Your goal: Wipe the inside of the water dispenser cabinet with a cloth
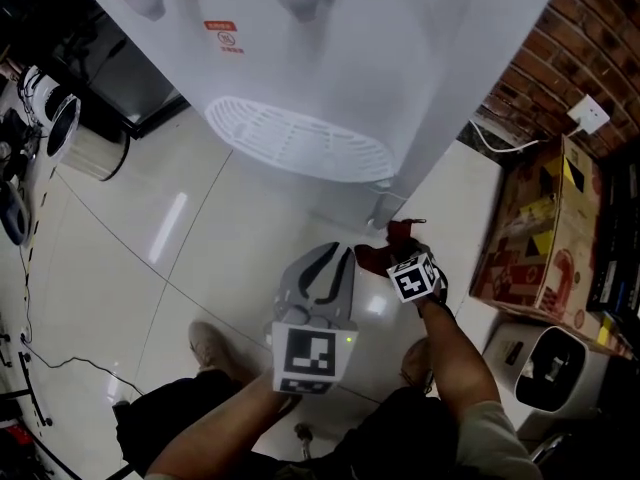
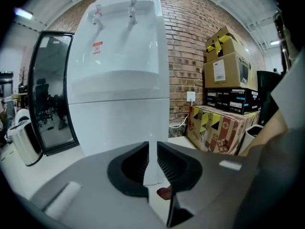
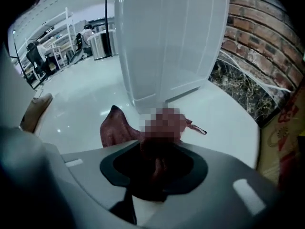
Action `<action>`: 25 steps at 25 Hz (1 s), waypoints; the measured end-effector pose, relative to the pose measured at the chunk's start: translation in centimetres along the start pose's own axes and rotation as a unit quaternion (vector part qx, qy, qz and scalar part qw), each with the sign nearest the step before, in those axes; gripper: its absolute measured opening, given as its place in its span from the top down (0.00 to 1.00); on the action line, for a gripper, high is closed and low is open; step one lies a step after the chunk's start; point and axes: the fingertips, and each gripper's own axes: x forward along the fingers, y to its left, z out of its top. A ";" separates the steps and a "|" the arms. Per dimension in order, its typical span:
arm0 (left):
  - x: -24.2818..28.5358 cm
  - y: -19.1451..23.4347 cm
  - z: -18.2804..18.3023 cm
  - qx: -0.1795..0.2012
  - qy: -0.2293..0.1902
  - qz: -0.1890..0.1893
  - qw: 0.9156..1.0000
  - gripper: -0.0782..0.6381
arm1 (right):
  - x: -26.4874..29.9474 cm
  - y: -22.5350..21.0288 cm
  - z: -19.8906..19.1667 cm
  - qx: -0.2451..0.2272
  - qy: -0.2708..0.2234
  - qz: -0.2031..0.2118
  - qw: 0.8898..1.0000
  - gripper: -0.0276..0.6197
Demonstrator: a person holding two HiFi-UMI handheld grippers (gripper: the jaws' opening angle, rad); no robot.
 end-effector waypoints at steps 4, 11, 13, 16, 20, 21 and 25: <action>-0.1 -0.1 1.1 0.002 -0.005 0.002 1.000 0.81 | -1.6 0.2 -0.3 0.008 0.008 0.007 1.000 0.83; -2.1 -1.5 4.3 0.025 -0.024 -0.005 0.999 0.74 | -11.7 -1.8 2.9 0.075 -0.079 0.001 0.994 0.85; -2.6 -2.0 5.7 0.038 -0.028 -0.009 0.999 0.73 | -16.0 -2.3 5.0 0.070 -0.114 -0.007 0.991 0.85; -3.4 -2.7 7.8 0.064 -0.029 -0.013 0.997 0.70 | -23.1 -2.6 8.6 0.043 -0.160 -0.016 0.986 0.85; -4.1 -2.7 10.1 0.078 -0.036 -0.010 0.996 0.69 | -32.6 -3.1 12.1 0.009 -0.187 -0.042 0.981 0.85; -4.0 -2.4 10.3 0.069 -0.037 -0.006 0.997 0.69 | -34.9 -3.3 12.9 0.008 -0.190 -0.051 0.980 0.85; -2.5 -1.4 9.3 0.010 -0.025 0.009 1.000 0.63 | -42.6 -3.8 16.0 0.047 -0.216 -0.083 0.972 0.85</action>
